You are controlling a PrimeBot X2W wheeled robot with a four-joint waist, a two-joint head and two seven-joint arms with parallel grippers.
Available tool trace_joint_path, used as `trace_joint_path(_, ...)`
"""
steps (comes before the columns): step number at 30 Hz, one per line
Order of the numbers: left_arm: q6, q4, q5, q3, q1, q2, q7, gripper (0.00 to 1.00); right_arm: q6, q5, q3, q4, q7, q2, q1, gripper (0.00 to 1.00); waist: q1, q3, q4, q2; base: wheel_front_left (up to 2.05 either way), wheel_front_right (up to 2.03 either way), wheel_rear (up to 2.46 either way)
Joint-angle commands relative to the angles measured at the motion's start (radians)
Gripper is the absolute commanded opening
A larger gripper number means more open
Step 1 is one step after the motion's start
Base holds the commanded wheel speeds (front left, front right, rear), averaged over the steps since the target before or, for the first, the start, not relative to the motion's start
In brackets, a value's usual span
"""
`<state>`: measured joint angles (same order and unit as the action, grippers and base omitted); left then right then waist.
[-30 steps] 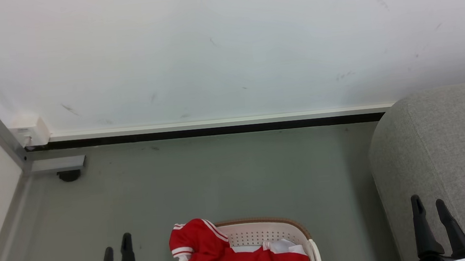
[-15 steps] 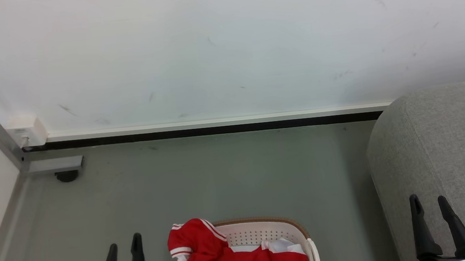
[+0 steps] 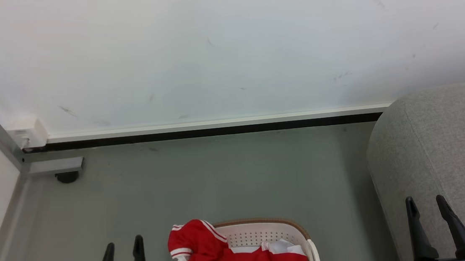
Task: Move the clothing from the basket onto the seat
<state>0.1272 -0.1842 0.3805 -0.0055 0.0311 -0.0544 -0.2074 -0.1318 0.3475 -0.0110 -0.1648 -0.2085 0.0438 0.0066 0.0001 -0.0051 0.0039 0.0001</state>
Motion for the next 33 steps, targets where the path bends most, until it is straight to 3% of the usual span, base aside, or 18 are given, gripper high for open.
trace_joint_path(1,0.004,0.008,-0.037,0.005,0.012,-0.010,-0.011,1.00,0.002,-0.034,-0.001,-0.002,-0.010,0.008,0.010,1.00,0.0000,-0.001,0.001,-0.0001,0.00,0.00,0.00)
trace_joint_path(24,0.005,0.000,-0.189,0.007,0.033,-0.012,-0.051,1.00,0.002,-0.145,0.006,-0.037,-0.051,0.009,0.018,1.00,-0.0001,0.002,-0.011,-0.0001,0.00,0.00,0.00)
trace_joint_path(33,0.003,-0.003,-0.205,0.004,0.036,-0.012,-0.058,1.00,0.002,-0.123,-0.005,-0.044,-0.058,0.009,0.018,1.00,-0.0001,0.005,-0.024,-0.0001,0.00,0.00,0.00)
